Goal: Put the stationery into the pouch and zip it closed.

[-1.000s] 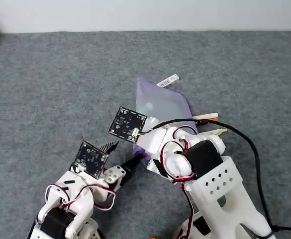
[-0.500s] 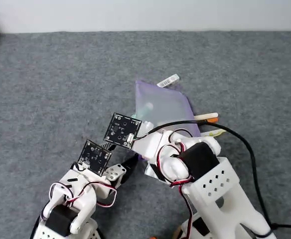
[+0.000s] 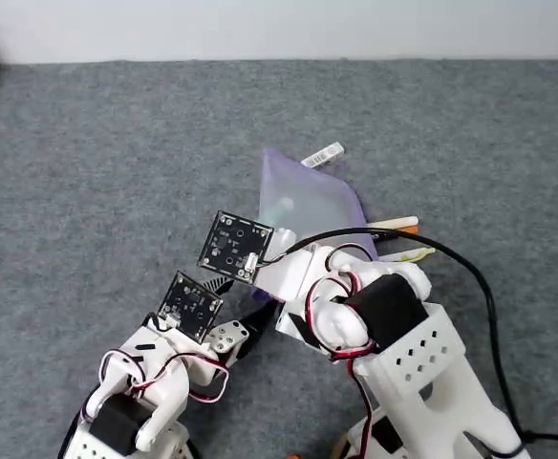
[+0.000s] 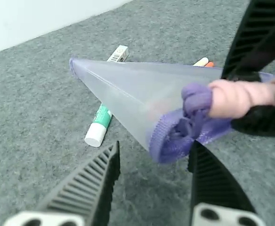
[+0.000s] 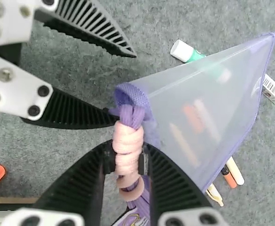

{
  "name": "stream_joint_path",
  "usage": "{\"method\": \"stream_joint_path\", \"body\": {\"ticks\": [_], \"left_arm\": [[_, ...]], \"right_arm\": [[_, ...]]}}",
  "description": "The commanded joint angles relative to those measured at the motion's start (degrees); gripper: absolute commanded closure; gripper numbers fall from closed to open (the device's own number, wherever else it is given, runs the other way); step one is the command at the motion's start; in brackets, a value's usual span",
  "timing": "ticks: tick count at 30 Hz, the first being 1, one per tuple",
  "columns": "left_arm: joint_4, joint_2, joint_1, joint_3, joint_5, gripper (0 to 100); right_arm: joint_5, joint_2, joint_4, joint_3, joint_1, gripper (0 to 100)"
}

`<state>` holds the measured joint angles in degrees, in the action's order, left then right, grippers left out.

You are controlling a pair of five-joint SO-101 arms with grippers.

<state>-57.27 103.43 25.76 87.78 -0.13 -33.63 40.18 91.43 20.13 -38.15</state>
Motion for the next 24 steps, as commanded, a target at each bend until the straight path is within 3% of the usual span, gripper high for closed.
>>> {"method": "stream_joint_path", "body": {"ticks": [1, 6, 24], "left_arm": [[1.05, 0.26, -0.97, -0.31, -0.18, 78], [1.14, 0.35, -3.96, -0.22, -0.26, 78], [1.14, 0.35, -4.13, -3.91, -0.35, 78]], "right_arm": [[0.70, 1.54, 1.19, -3.08, -0.57, 99.0], [0.70, 1.63, 1.36, -3.16, -0.84, 99.0], [0.70, 1.36, 1.45, -2.81, -0.84, 99.0]]}}
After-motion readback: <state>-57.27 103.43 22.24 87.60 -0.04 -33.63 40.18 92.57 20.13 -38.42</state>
